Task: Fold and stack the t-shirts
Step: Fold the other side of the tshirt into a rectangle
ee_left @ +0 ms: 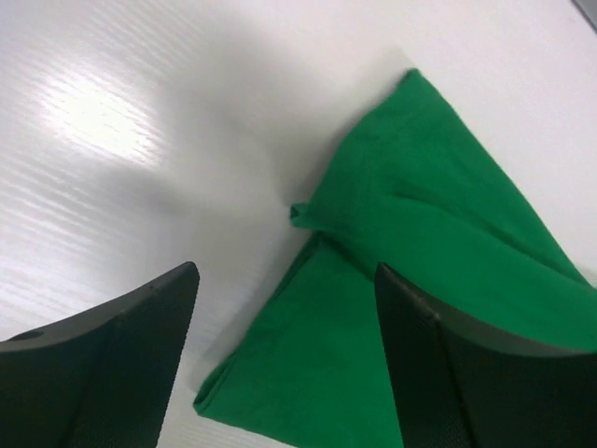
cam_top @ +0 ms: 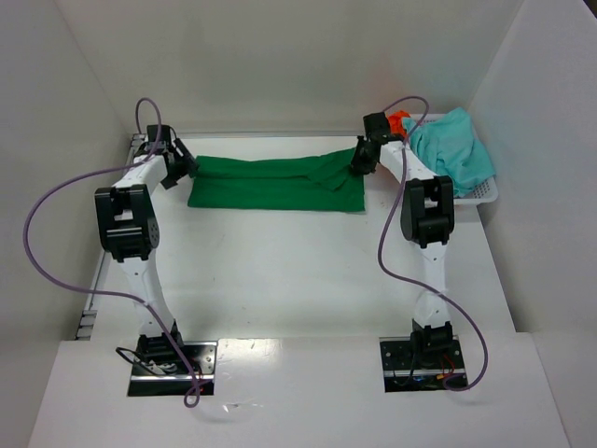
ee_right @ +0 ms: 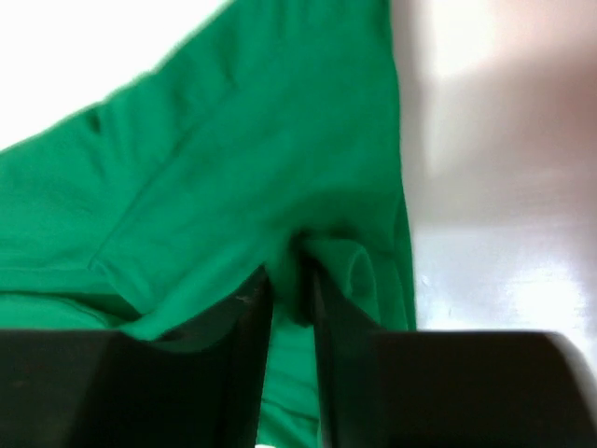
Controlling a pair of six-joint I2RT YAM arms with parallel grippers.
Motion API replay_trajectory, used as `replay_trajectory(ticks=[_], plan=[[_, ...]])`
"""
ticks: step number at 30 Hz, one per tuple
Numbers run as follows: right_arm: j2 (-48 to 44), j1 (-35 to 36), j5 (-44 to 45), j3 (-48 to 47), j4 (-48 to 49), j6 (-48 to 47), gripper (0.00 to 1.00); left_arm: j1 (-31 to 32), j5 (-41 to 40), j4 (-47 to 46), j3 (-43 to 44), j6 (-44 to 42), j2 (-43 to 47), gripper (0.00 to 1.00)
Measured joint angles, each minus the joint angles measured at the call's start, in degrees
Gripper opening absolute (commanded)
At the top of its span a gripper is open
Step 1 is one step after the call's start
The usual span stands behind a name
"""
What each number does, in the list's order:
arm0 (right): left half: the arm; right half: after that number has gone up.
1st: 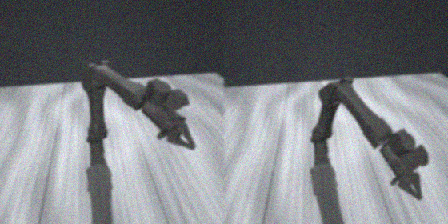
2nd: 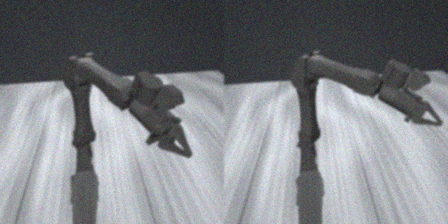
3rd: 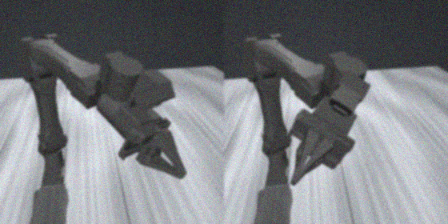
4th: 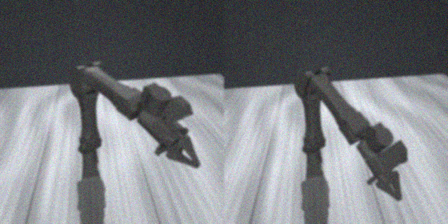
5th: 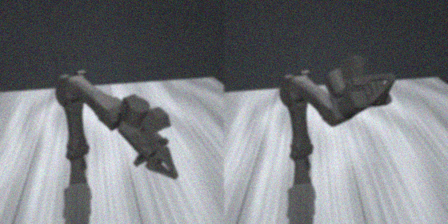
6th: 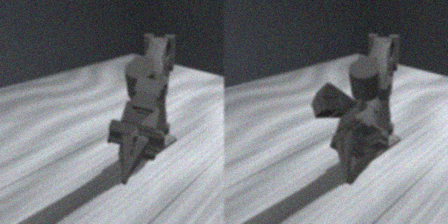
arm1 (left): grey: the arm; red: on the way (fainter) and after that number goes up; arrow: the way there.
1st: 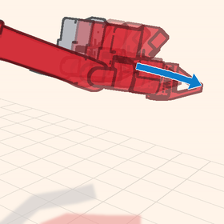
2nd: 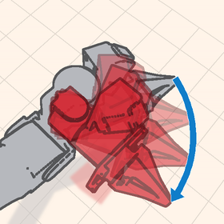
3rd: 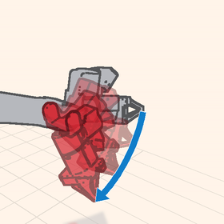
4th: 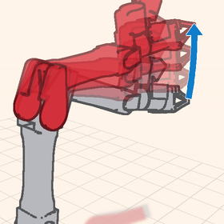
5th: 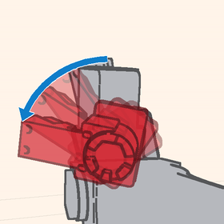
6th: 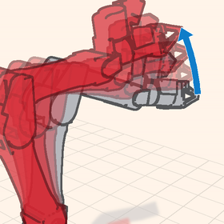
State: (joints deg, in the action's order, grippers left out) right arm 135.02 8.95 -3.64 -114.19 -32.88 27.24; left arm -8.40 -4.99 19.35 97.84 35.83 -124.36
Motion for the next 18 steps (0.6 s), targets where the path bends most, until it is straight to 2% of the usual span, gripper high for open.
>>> replay_trajectory(ticks=[3,4,7,11,18], plan=[[0.61,0.0,-0.24,-2.51,-0.28,-1.18,0.38,0.04,3.28,-1.62,-2.03,-0.5,1.29,0.86],[0.61,0.0,-0.28,-2.86,-0.37,-1.42,0.54,0.17,4.5,-2.14,-3.26,-1.2,2.12,0.87],[0.61,0.0,-0.87,-3.5,-0.39,-2.25,0.73,0.96,7.32,-2.82,-6.32,-2.73,5.05,0.87],[0.42,0.0,-2.64,-3.08,-0.22,-2.89,0.73,3.85,10.01,-3.82,-7.74,-4.98,8.26,0.89],[-4.48,0.48,-5.81,5.95,1.18,-2.62,0.7,10.12,13.33,-5.42,-9.53,-7.58,10.08,0.89]])
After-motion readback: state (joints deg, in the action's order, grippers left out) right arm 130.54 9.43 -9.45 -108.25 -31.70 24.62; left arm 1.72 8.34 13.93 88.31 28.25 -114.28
